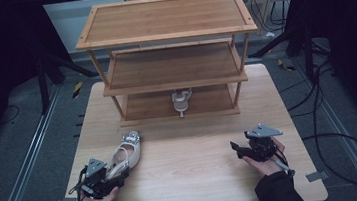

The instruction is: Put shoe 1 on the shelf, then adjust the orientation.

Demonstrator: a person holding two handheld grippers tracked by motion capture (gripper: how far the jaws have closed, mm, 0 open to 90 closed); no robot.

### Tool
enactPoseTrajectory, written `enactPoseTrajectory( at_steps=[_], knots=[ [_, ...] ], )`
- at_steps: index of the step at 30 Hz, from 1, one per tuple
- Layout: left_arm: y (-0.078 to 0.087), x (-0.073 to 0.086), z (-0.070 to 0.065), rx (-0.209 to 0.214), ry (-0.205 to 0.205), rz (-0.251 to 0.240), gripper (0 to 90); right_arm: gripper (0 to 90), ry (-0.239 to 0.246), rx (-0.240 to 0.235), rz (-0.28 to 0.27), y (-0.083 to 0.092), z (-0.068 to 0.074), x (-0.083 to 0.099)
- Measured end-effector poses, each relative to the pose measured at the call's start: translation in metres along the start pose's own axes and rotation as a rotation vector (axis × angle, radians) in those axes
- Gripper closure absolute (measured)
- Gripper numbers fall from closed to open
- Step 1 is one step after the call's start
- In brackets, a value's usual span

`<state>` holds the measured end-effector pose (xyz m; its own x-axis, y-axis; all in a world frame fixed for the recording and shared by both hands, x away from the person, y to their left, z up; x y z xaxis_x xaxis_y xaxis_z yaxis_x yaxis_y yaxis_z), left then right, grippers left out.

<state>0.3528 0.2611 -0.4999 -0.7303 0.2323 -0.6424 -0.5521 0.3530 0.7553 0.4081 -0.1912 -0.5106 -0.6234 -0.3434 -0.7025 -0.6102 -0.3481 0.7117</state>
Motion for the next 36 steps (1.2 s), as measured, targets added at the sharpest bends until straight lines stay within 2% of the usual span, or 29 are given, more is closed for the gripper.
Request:
enactPoseTrajectory(
  at_steps=[4, 8, 15, 21, 29, 36],
  knots=[
    [0.008, -0.005, -0.002, 0.014, 0.004, -0.031, 41.1, 32.1, -0.012, 0.006, 0.0, 0.001, -0.003, 0.001],
    [0.012, -0.011, -0.007, 0.026, -0.008, -0.04, 41.1, 32.0, -0.021, 0.014, -0.001, 0.002, -0.007, 0.001],
    [0.012, -0.034, -0.021, 0.052, -0.039, -0.066, 41.1, 30.5, -0.023, 0.046, -0.016, 0.004, -0.012, 0.001],
    [-0.004, -0.061, -0.04, 0.078, -0.074, -0.066, 41.0, 29.7, -0.041, 0.062, -0.018, 0.005, -0.018, 0.003],
    [-0.026, -0.091, -0.077, 0.114, -0.126, -0.062, 41.0, 28.3, -0.055, 0.068, -0.019, 0.008, -0.025, 0.006],
    [-0.044, -0.108, -0.098, 0.132, -0.155, -0.055, 40.9, 28.0, -0.07, 0.066, -0.02, 0.008, -0.027, 0.007]
  ],
)
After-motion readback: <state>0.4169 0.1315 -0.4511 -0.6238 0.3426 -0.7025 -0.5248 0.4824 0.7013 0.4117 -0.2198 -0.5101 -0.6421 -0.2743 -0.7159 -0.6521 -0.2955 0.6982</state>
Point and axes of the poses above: each handheld gripper's, and its own axes: y roughly backward along the jaws, x roughly out of its underside, z roughly to its left, the point moved 5 cm from there along -y, roughly forward along the jaws, and after that the axes turned 12 degrees about z, right-handed, at the moved point
